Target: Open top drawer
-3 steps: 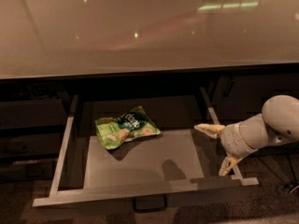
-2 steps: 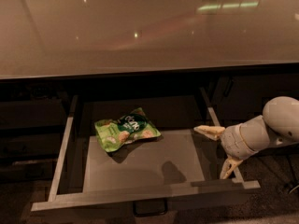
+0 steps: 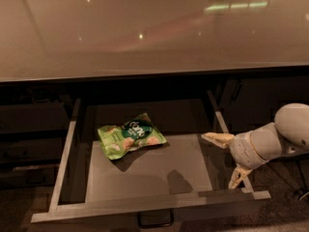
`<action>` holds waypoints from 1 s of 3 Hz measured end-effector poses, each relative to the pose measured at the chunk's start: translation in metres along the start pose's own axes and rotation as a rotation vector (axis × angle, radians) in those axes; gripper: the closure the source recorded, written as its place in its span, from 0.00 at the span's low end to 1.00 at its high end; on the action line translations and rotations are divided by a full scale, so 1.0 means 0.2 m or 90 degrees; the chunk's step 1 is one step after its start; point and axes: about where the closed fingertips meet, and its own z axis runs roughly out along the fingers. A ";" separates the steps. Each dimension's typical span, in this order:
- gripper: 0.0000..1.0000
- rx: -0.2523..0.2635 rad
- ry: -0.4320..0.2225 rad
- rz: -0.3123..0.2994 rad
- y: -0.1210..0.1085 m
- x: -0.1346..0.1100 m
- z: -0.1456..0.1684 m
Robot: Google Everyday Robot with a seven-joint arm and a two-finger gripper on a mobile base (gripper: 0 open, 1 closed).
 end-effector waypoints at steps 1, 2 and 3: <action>0.00 -0.001 -0.002 -0.001 0.02 -0.01 0.00; 0.00 -0.001 -0.002 -0.001 0.03 -0.02 -0.01; 0.00 -0.002 -0.002 -0.003 0.06 -0.03 -0.01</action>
Offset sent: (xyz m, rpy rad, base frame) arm -0.3229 -0.0911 -0.1399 0.0050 0.0445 0.1413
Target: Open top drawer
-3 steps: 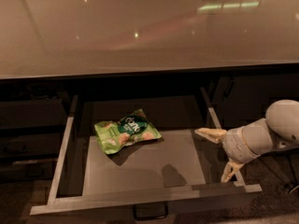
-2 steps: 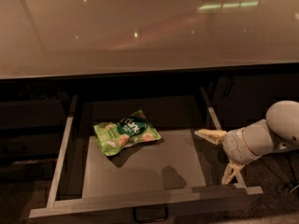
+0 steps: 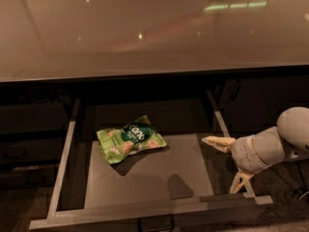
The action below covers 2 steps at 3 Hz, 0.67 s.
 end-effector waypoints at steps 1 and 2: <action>0.00 0.000 0.000 0.000 0.00 0.00 0.00; 0.00 -0.008 -0.013 0.007 -0.14 0.00 0.02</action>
Offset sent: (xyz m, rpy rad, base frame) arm 0.0659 0.0306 0.0260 0.0288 0.0587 0.0046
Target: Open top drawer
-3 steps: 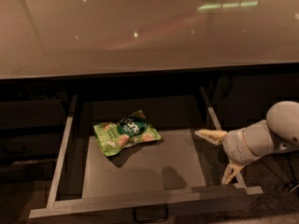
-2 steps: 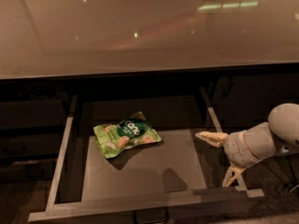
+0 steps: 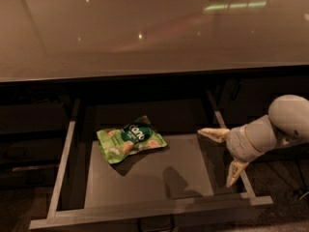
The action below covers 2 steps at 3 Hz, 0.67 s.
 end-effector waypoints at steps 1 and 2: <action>0.00 -0.004 -0.006 -0.064 -0.24 -0.22 -0.02; 0.00 -0.004 -0.006 -0.064 -0.24 -0.22 -0.02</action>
Offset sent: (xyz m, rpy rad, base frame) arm 0.0128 0.0357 0.0264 -0.0013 -0.0256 0.0618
